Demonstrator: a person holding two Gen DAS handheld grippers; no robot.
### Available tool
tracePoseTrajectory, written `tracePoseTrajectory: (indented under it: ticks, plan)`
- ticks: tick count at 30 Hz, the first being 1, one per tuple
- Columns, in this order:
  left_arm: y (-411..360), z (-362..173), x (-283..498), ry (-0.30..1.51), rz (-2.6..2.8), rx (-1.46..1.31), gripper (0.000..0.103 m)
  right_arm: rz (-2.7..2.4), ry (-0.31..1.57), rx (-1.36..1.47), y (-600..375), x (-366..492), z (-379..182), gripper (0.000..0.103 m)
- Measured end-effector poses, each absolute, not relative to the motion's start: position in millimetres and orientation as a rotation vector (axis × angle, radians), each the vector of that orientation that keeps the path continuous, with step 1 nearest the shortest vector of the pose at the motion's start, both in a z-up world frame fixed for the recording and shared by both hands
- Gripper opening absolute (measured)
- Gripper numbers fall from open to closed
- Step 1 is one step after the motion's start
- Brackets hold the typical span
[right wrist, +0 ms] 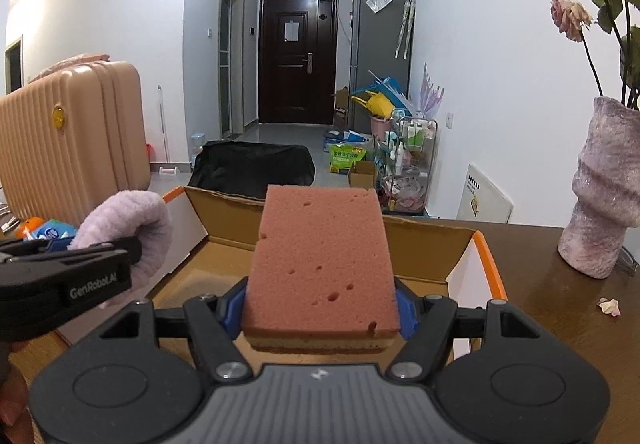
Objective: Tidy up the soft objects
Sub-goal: 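Carry the towel roll and sponge over the open cardboard box with both tools, then open the left tool dropping the towel while the right tool releases the sponge into the box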
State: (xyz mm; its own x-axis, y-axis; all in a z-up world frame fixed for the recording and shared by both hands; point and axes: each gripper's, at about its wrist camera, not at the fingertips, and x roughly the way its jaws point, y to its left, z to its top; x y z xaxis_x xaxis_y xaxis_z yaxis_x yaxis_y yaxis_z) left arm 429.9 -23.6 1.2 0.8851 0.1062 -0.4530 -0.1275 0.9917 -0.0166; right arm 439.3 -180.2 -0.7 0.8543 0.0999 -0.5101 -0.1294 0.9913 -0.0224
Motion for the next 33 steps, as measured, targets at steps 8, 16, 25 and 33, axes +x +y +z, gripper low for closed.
tracePoseTrajectory:
  ticks: [8, 16, 25, 33]
  plan:
    - [-23.4, -2.5, 430.5, 0.466, 0.133, -0.039, 0.038, 0.117, 0.546, -0.053, -180.1, 441.8, -1.6, 0.069]
    - [-17.8, 1.5, 424.0, 0.427, 0.161, -0.064, 0.084, 0.108, 0.538, -0.030, -186.6, 448.2, 1.7, 0.091]
    - [-13.3, 7.3, 416.2, 0.382, 0.197, -0.084, 0.103, 0.096, 0.528, -0.016, -189.4, 445.8, 2.9, 0.102]
    - [-12.9, 10.9, 413.0, 0.382, 0.193, -0.096, 0.103, 0.101, 0.521, -0.001, -193.0, 440.4, 7.4, 0.102]
